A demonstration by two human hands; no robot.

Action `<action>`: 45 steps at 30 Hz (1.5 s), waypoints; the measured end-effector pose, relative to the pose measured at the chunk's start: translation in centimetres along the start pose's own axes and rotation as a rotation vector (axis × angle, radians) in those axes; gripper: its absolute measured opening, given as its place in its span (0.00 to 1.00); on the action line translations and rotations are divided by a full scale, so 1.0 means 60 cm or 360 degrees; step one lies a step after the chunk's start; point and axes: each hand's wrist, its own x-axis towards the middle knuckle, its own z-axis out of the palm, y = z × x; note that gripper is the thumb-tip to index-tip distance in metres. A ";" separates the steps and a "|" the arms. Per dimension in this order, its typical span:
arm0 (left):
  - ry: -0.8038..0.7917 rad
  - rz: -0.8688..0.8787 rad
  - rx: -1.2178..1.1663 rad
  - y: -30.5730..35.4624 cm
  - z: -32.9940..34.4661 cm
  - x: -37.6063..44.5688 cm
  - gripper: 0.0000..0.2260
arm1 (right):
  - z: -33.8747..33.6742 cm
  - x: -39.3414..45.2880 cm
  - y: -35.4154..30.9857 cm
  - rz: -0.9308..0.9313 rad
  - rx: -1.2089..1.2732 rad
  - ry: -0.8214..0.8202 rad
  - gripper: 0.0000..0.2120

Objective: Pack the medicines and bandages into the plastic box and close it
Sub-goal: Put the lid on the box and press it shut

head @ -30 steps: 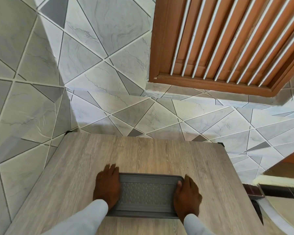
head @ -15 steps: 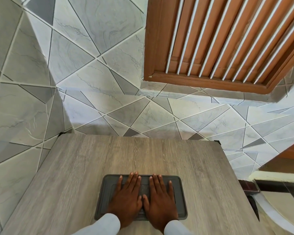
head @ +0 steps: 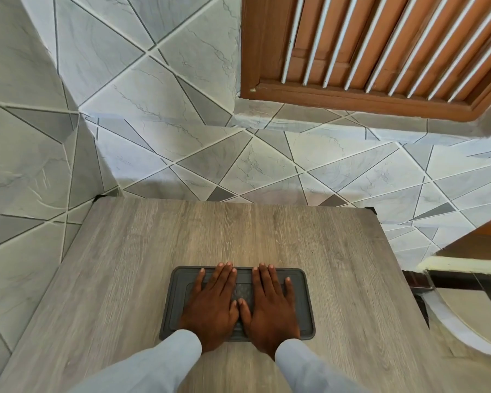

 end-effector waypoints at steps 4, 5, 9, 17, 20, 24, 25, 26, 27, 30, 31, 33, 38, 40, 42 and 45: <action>-0.0022 -0.0009 -0.0007 0.000 0.000 0.000 0.28 | -0.002 -0.001 0.000 0.0005 0.0034 -0.0015 0.34; -0.0018 -0.0003 -0.0006 -0.002 0.001 0.001 0.28 | -0.003 0.001 0.000 0.0006 0.0042 -0.0017 0.34; -0.0013 0.0026 -0.0009 -0.010 -0.006 -0.003 0.30 | -0.013 -0.003 0.006 -0.0066 0.0057 -0.0027 0.35; 0.0002 -0.0269 0.0085 -0.086 -0.021 -0.035 0.31 | -0.037 -0.014 0.077 0.0147 -0.0022 -0.0026 0.40; 0.0013 -0.0258 0.0046 -0.086 -0.017 -0.035 0.31 | -0.034 -0.015 0.075 0.0146 0.0025 -0.0033 0.39; 0.0027 -0.0265 -0.0018 -0.089 -0.019 -0.031 0.32 | -0.030 -0.007 0.076 0.0163 0.0092 -0.0015 0.39; 0.0006 -0.0263 -0.0037 -0.089 -0.021 -0.030 0.33 | -0.029 -0.006 0.076 0.0162 0.0094 -0.0009 0.39; -0.0033 -0.0260 -0.0051 -0.089 -0.021 -0.030 0.33 | -0.028 -0.006 0.076 0.0159 0.0100 -0.0011 0.39; -0.0067 -0.0257 -0.0057 -0.088 -0.022 -0.030 0.34 | -0.028 -0.007 0.076 0.0154 0.0101 -0.0019 0.39; -0.0045 -0.0292 -0.0036 -0.079 -0.023 -0.034 0.34 | -0.029 -0.011 0.078 0.0136 0.0039 -0.0078 0.39; -0.0022 -0.0306 -0.0028 -0.069 -0.024 -0.038 0.34 | -0.030 -0.014 0.076 0.0135 0.0011 -0.0083 0.39; -0.0003 -0.0245 -0.0028 -0.035 -0.022 -0.039 0.33 | -0.035 -0.019 0.067 0.0122 -0.0031 -0.0065 0.38; -0.0051 -0.0123 -0.0055 0.030 -0.013 -0.030 0.33 | -0.030 -0.032 0.033 -0.0012 -0.0079 -0.0105 0.36; -0.0043 -0.0129 -0.0043 0.030 -0.011 -0.030 0.33 | -0.024 -0.031 0.033 0.0001 -0.0075 -0.0106 0.35; -0.0022 -0.0123 -0.0034 0.029 -0.009 -0.028 0.33 | -0.020 -0.028 0.035 0.0015 -0.0075 -0.0084 0.35; -0.0010 -0.0125 -0.0040 0.030 -0.006 -0.022 0.33 | -0.016 -0.023 0.036 0.0012 -0.0080 -0.0085 0.36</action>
